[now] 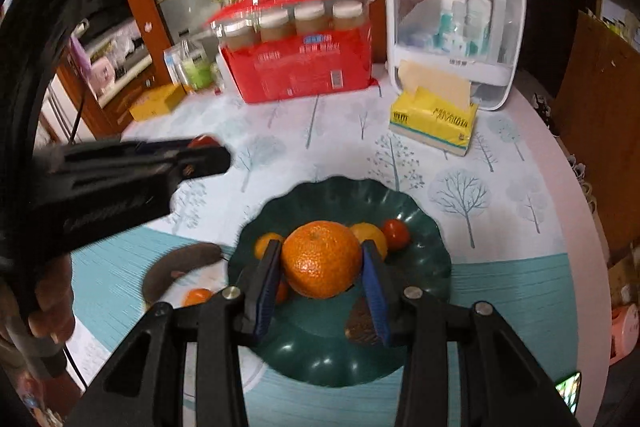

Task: Organize fruits
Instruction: 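Carry mandarin and cherry tomato onto the green plate and open both grippers, then withdraw both grippers from the green plate back toward the fruit platter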

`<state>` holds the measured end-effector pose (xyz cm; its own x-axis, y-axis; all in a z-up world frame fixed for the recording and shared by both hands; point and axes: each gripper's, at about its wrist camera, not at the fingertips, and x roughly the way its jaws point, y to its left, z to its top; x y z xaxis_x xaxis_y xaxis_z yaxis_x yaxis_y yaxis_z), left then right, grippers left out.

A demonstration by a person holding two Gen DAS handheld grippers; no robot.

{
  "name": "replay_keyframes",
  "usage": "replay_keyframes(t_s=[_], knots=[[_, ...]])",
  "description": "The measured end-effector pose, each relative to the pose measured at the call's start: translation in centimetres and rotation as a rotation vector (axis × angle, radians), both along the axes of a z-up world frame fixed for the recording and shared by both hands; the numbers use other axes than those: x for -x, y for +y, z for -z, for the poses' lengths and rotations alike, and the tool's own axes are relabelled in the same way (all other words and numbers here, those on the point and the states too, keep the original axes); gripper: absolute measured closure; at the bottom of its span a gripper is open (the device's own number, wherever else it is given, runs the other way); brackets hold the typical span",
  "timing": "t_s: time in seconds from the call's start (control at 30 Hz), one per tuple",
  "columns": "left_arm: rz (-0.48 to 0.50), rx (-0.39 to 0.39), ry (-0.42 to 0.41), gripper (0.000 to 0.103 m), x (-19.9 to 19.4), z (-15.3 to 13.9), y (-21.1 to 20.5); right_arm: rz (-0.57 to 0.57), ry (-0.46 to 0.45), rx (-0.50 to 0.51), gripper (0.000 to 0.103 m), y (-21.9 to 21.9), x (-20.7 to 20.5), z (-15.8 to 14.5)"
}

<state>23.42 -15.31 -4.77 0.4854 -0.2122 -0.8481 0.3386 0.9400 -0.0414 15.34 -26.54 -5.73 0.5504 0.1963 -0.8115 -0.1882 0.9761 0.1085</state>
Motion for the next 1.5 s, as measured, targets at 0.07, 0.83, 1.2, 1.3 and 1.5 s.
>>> replay_keyframes(t_s=[0.07, 0.83, 1.2, 1.3, 1.5], knots=[[0.002, -0.027, 0.035, 0.079, -1.0, 2.0, -0.7, -0.024, 0.024, 0.017, 0.063, 0.3, -0.2, 1.4], [0.085, -0.136, 0.178, 0.069, -3.2, 11.1, -4.1, -0.167, 0.121, 0.058, 0.061, 2.2, -1.2, 8.3], [0.060, -0.124, 0.108, 0.040, -1.6, 8.4, -3.0, -0.120, 0.101, 0.021, 0.057, 0.9, -1.1, 6.9], [0.043, -0.113, 0.097, 0.040, -1.1, 7.6, -2.2, -0.112, 0.097, 0.017, 0.057, 0.6, -1.1, 6.4], [0.016, -0.101, 0.080, 0.039, 0.5, 6.2, -0.9, -0.094, 0.082, 0.015, 0.057, 0.5, -0.1, 5.4]])
